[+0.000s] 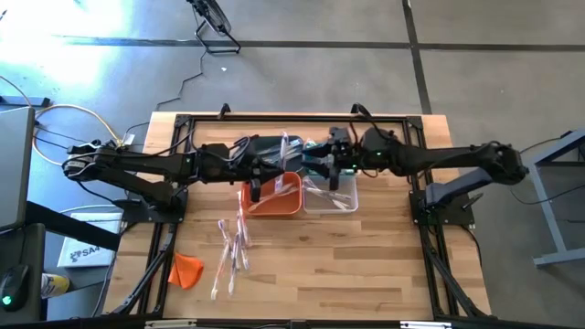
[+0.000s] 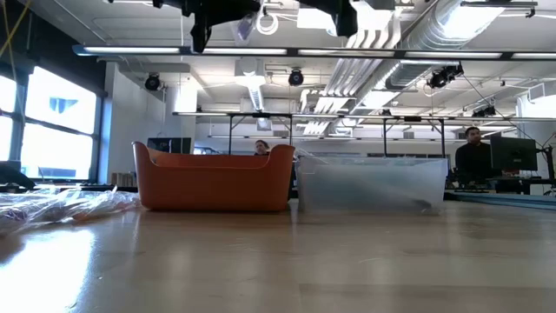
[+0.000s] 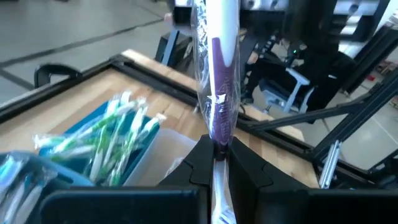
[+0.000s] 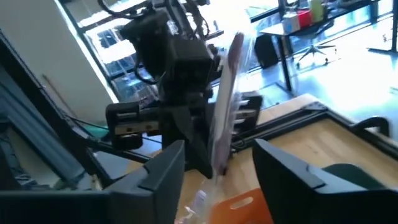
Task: Pick & Place Toothbrushes
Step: Put the purple toothbrush into the transparent bin
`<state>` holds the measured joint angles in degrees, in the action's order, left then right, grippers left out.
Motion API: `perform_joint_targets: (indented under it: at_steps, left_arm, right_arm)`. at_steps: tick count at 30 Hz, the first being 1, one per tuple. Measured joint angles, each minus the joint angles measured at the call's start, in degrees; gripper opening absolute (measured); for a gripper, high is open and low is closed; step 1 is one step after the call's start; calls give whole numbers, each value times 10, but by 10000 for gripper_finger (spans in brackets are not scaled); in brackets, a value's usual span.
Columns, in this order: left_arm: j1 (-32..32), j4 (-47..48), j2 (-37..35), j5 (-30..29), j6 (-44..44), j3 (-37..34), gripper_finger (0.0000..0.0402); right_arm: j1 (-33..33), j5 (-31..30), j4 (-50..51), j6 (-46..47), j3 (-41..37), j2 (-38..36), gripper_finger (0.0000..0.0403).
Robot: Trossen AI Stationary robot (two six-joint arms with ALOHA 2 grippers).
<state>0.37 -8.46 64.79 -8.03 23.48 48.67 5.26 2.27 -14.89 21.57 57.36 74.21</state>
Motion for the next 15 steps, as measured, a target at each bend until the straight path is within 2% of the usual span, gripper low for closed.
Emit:
perform_joint_targets:
  at_steps: [5, 12, 15]
  left_arm:
    - [0, -14, 0, 0, -9, 0, 21]
    - [0, -13, 0, 0, -8, 0, 21]
    - [0, -13, 6, 0, -8, 0, 21]
  right_arm:
    - [0, 27, -52, 33, 0, 45, 208]
    - [0, 99, -130, 44, 0, 98, 211]
    - [0, 105, -152, 44, 0, 112, 212]
